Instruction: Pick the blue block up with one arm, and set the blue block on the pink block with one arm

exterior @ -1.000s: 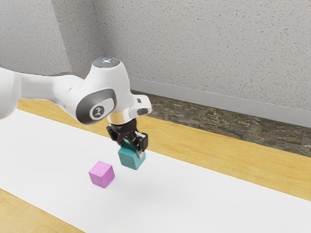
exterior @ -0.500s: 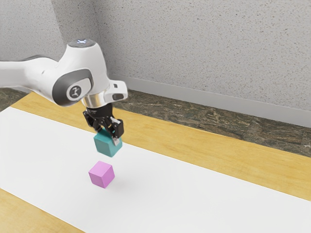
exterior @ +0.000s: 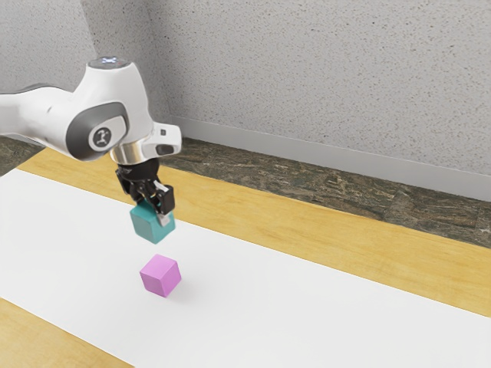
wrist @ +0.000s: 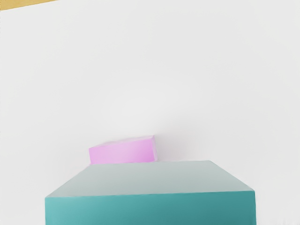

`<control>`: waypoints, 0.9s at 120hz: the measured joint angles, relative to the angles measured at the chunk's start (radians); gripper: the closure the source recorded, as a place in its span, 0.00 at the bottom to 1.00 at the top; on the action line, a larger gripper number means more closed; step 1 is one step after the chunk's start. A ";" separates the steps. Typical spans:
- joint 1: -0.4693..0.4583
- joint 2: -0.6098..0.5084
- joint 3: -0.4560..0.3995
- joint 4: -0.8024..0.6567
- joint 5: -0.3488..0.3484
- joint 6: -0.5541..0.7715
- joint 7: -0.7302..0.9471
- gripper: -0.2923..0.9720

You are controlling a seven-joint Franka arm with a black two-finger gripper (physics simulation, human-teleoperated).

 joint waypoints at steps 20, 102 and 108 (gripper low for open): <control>-0.001 0.000 0.023 0.000 0.003 -0.002 0.043 0.49; -0.001 0.030 0.059 -0.039 0.004 0.053 0.100 0.49; -0.001 0.035 0.059 -0.041 0.004 0.061 0.102 0.49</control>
